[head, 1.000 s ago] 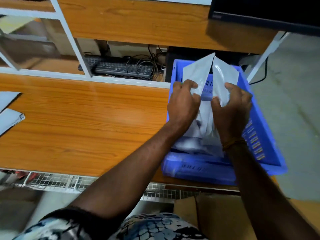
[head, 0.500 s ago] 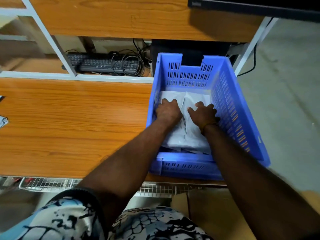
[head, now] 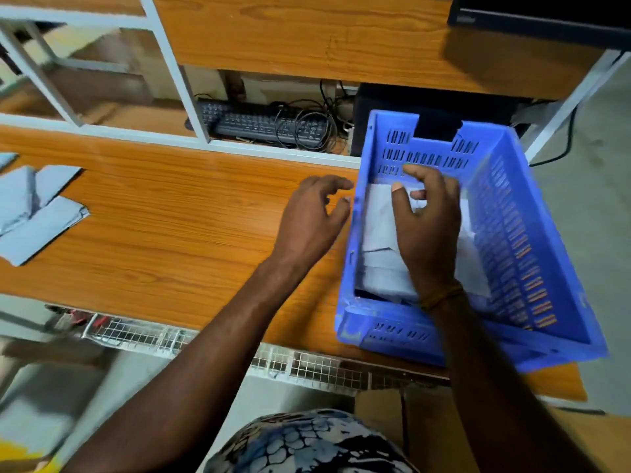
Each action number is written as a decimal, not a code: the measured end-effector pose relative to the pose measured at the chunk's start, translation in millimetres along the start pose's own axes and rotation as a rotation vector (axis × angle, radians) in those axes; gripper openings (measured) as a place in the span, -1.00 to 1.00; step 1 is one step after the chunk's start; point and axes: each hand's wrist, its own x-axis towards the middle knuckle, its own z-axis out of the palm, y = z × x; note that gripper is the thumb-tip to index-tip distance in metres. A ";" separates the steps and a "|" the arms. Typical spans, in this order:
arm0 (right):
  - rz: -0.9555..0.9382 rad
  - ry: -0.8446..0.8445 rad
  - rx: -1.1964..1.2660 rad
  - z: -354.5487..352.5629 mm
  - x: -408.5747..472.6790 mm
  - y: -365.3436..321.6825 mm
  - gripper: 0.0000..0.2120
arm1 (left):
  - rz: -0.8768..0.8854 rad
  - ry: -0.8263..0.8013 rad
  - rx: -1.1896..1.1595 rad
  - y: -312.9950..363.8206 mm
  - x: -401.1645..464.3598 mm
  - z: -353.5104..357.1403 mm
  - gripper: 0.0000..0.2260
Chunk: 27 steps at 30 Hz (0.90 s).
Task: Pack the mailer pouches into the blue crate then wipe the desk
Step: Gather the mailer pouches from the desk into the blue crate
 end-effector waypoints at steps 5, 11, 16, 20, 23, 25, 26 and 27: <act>-0.048 -0.199 0.098 63.7 -34.1 -58.9 -0.77 | -0.150 0.174 0.046 -59.7 -37.4 -71.7 -0.82; -0.097 -0.486 0.105 144.8 -92.8 -127.7 -0.73 | -0.319 0.284 0.127 -131.9 -91.5 -153.1 -0.82; -0.128 -0.647 0.093 205.5 -145.2 -179.6 -0.72 | -0.432 0.379 0.178 -179.8 -134.8 -218.9 -0.79; -0.149 -0.736 0.117 257.1 -186.6 -218.3 -0.72 | -0.495 0.433 0.222 -216.2 -163.8 -269.4 -0.79; -0.173 -0.778 0.154 288.6 -214.3 -243.7 -0.73 | -0.541 0.456 0.249 -243.9 -182.9 -302.1 -0.79; -0.181 -0.807 0.157 304.3 -228.2 -257.4 -0.73 | -0.576 0.473 0.250 -259.0 -193.0 -319.6 -0.79; -0.183 -0.819 0.154 310.9 -233.5 -263.2 -0.73 | -0.586 0.480 0.248 -266.1 -197.0 -326.9 -0.79; -0.183 -0.828 0.151 316.9 -237.7 -268.2 -0.73 | -0.595 0.486 0.245 -272.6 -200.0 -333.4 -0.79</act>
